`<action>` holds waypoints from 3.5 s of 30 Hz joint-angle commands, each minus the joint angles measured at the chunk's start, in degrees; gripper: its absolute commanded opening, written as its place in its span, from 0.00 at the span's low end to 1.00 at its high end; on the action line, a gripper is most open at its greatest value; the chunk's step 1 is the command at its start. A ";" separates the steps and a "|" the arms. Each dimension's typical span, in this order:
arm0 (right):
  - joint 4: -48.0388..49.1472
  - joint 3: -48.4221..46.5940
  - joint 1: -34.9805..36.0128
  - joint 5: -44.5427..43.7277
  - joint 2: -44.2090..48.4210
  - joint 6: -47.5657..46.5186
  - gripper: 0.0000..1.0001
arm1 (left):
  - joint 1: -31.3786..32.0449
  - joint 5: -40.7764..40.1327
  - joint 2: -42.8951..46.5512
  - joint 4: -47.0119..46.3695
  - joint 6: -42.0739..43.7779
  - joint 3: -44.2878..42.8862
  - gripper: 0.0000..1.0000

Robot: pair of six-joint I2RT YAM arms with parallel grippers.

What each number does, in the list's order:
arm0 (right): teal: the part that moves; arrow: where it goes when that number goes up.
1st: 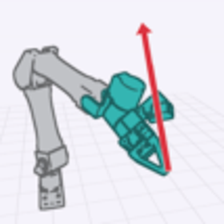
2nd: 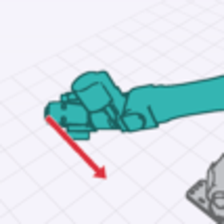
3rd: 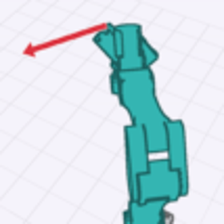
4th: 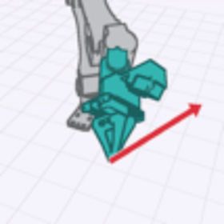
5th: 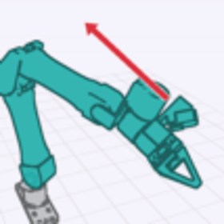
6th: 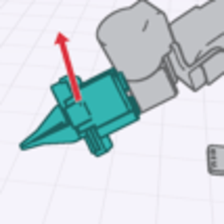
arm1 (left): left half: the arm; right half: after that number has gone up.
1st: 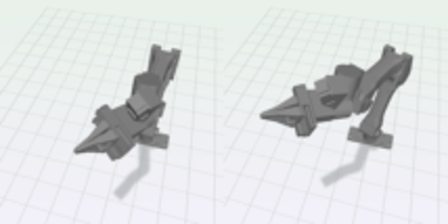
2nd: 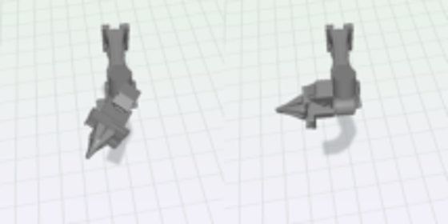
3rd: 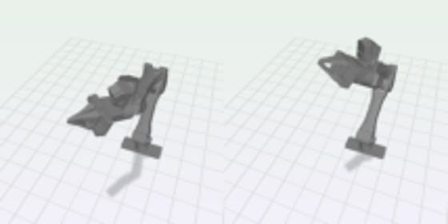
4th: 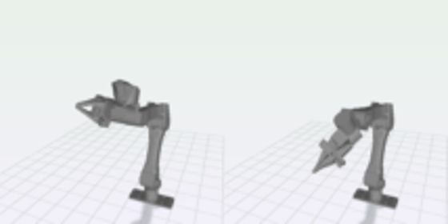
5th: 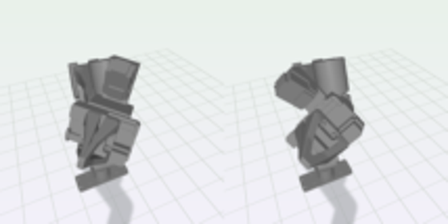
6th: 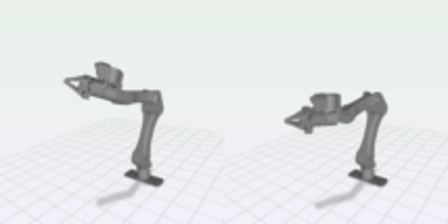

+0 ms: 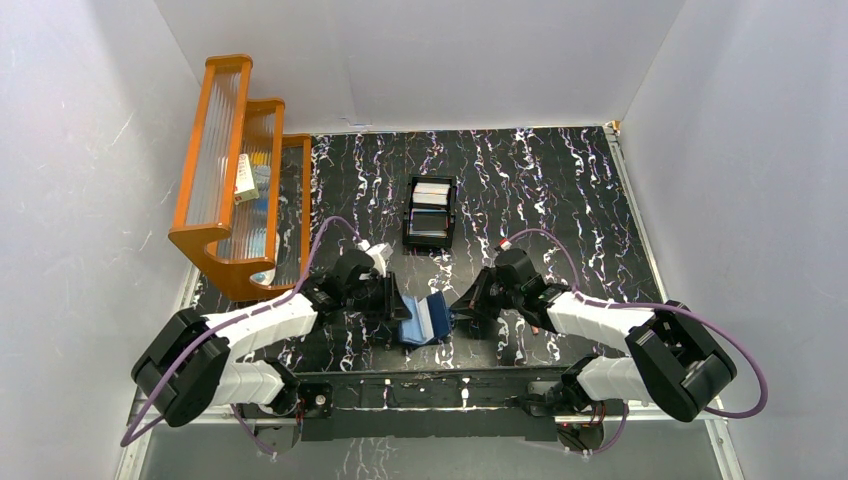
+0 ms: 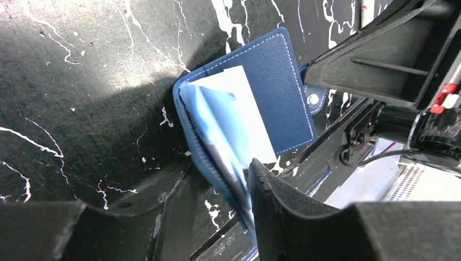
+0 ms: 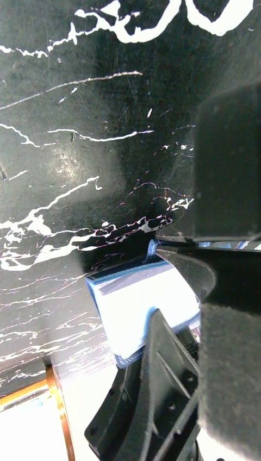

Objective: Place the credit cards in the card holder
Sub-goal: Open the card holder at the center of the board, then pick up the credit card from the storage box.

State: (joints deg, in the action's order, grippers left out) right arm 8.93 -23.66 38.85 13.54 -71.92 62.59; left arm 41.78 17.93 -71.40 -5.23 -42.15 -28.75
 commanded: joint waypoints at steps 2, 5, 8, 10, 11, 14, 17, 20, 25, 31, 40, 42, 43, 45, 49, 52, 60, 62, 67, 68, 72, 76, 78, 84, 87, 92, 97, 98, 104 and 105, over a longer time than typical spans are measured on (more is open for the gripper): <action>-0.65 -0.01 -0.26 -1.32 0.42 -2.06 0.11 | -0.12 1.69 0.58 0.39 1.16 -0.71 0.00; -11.42 -5.63 0.62 -6.37 1.51 -8.31 0.34 | -0.12 2.50 -0.02 1.82 1.57 -2.69 0.00; -22.65 -12.02 0.75 -13.08 5.10 -13.11 0.48 | -0.12 1.76 -0.48 6.47 2.67 -6.60 0.00; -26.19 -15.11 0.78 -14.62 7.95 -15.84 0.53 | -0.14 1.17 -0.53 8.76 2.77 -8.69 0.00; -27.28 -16.34 0.75 -14.52 8.90 -16.13 0.54 | -0.13 0.55 -0.84 10.28 2.78 -9.92 0.00; -26.77 -18.50 0.98 -10.87 10.56 -15.86 0.55 | -0.11 -0.90 -2.75 14.70 3.05 -13.56 0.00; -21.12 -17.38 2.66 -6.83 11.80 -12.42 0.50 | -0.04 -1.36 -4.44 16.38 3.34 -15.90 0.00; -13.02 -15.41 5.43 -5.42 11.37 -8.21 0.43 | -0.06 -3.53 -6.11 18.89 3.77 -17.89 0.00; -5.68 -15.23 10.27 -6.55 6.19 -5.64 0.41 | -0.03 -2.51 -9.54 20.18 3.57 -19.84 0.00; -1.55 -14.29 11.58 -7.83 -1.39 -4.14 0.33 | 0.06 -0.86 -7.98 15.98 1.79 -16.91 0.03; -6.22 -14.14 11.22 -17.03 -7.98 -10.76 0.25 | -0.88 0.87 -8.89 12.04 -0.19 -11.36 0.07; -7.90 -13.39 11.37 -18.73 -8.96 -12.14 0.25 | -1.93 1.61 -9.19 12.12 -0.36 -10.56 0.12; -8.44 -12.89 11.39 -18.99 -9.28 -12.67 0.24 | -2.37 2.37 -9.06 11.70 -0.40 -10.01 0.13; -8.67 -11.55 11.39 -18.94 -9.39 -13.29 0.24 | -2.95 3.64 -8.50 10.32 -0.47 -9.16 0.17; -8.23 -8.90 11.41 -18.71 -9.48 -13.20 0.23 | -3.11 4.48 -7.23 9.16 0.46 -7.86 0.22; -8.65 -7.56 11.37 -19.56 -9.48 -12.68 0.23 | -3.28 5.10 -4.62 7.28 0.28 -6.34 0.26; -9.19 -7.71 11.37 -20.34 -10.62 -13.38 0.22 | -3.68 5.30 -1.83 6.86 0.78 -4.05 0.24; -9.20 -7.72 11.38 -20.20 -10.51 -13.43 0.22 | -3.77 5.14 -1.60 7.24 0.95 -3.87 0.19; -8.59 -8.07 11.42 -19.61 -9.32 -13.39 0.24 | -3.72 6.76 -1.47 6.03 1.72 -3.37 0.00; -7.25 -8.38 11.42 -18.58 -9.18 -15.37 0.26 | -3.77 6.95 -1.47 6.03 1.99 -3.48 0.00; -10.08 -15.09 11.42 -18.52 -9.74 -20.84 0.32 | -3.72 5.33 -0.46 8.50 2.66 -4.66 0.00; -13.15 -22.39 11.31 -21.15 -6.88 -29.27 0.38 | -3.72 2.91 1.55 12.29 3.14 -5.90 0.00; -11.04 -24.38 10.91 -21.24 -5.82 -34.86 0.40 | -3.75 2.16 2.43 13.57 3.29 -6.11 0.00; -13.82 -36.23 4.80 -21.05 -11.36 -51.17 0.41 | -3.68 2.57 4.91 14.08 2.40 -5.42 0.00; -12.34 -40.56 2.35 -20.61 -14.90 -61.65 0.43 | -3.72 2.67 6.36 14.72 2.33 -5.29 0.00; -4.04 -41.50 0.68 -18.23 -20.94 -78.23 0.49 | -3.72 3.05 8.26 15.56 1.62 -4.67 0.00; -4.50 -49.61 -0.55 -16.90 -30.46 -86.99 0.53 | -3.72 2.63 11.35 13.88 -0.44 -2.67 0.00; -4.85 -51.10 -0.64 -16.91 -32.46 -88.57 0.54 | -3.77 2.09 11.44 13.90 -0.32 -2.60 0.00; -4.73 -56.99 -0.82 -16.62 -40.06 -95.04 0.57 | -3.72 2.30 10.58 14.57 0.00 -2.98 0.00; -4.45 -57.52 -0.85 -16.70 -40.78 -95.85 0.57 | -3.72 2.28 10.88 14.49 -0.22 -2.75 0.00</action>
State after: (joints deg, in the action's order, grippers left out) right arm 1.23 -76.71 38.30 -3.81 -110.89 -26.24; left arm 38.30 19.51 -61.47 9.08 -41.63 -31.66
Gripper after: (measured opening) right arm 0.565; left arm 0.043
